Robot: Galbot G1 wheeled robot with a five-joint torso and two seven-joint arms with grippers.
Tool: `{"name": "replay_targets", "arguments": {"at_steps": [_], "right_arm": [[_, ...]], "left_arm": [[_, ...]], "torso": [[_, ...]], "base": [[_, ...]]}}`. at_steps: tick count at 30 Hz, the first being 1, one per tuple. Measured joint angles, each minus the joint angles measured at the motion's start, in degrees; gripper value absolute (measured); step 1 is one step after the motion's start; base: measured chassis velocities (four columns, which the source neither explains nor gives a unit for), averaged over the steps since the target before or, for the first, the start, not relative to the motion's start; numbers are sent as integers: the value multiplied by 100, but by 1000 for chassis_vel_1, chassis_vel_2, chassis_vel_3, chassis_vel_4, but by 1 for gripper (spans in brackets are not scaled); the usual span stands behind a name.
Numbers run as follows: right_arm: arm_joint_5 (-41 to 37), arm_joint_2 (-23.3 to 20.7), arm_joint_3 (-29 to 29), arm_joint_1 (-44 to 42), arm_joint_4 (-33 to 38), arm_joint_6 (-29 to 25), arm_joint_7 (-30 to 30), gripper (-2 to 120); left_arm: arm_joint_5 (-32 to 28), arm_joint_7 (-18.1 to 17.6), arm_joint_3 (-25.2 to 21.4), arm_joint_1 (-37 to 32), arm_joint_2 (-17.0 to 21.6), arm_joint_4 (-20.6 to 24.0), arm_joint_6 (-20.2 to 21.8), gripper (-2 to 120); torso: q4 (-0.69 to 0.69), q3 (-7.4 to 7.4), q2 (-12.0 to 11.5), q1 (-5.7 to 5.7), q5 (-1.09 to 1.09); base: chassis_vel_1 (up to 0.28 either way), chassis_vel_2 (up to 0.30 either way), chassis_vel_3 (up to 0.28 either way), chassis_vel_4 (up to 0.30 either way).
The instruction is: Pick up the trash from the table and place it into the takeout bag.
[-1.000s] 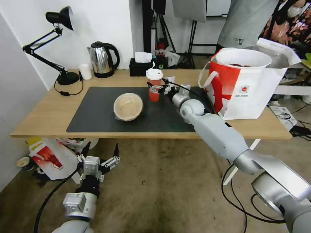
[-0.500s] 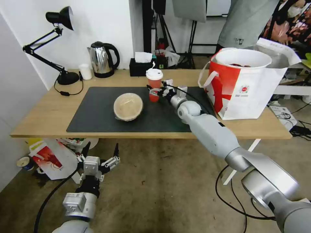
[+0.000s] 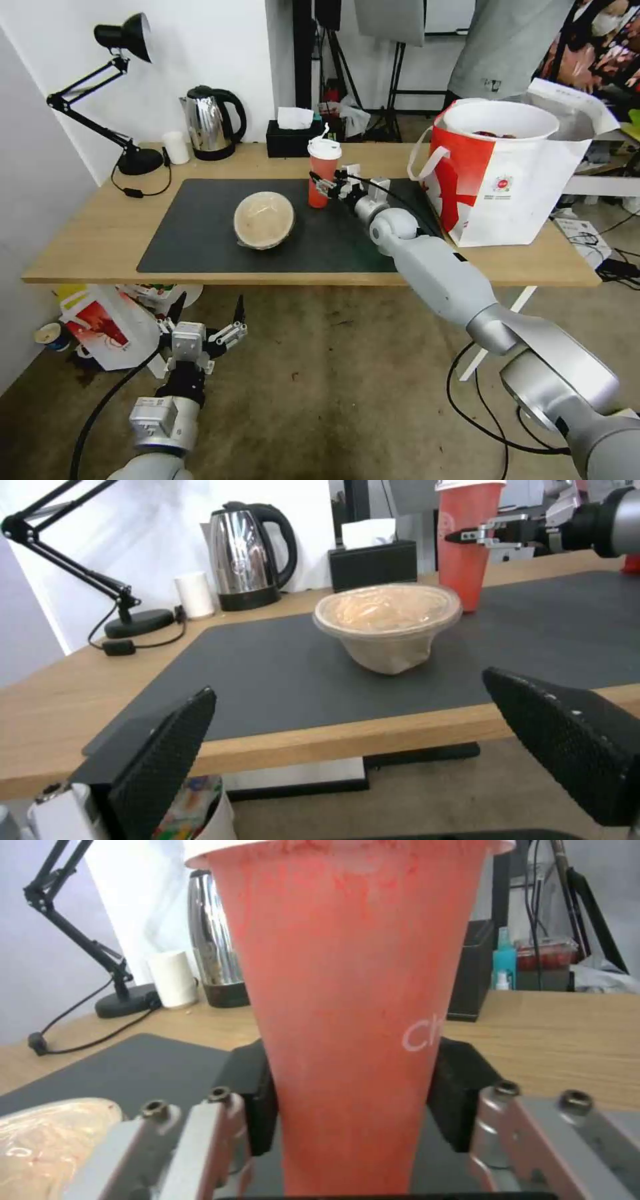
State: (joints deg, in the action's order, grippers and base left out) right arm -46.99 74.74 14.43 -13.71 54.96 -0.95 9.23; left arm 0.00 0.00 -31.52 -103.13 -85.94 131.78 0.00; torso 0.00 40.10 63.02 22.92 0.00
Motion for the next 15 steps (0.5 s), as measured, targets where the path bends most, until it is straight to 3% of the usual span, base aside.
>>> {"name": "replay_targets", "arguments": {"at_steps": [15], "right_arm": [[-96, -111, -88, -38, 104, -30, 89, 11]], "left_arm": [[0, 0, 0, 0, 0, 0, 0, 100]], "torso": [[0, 0, 0, 0, 0]], "base": [[0, 0, 0, 0]]}}
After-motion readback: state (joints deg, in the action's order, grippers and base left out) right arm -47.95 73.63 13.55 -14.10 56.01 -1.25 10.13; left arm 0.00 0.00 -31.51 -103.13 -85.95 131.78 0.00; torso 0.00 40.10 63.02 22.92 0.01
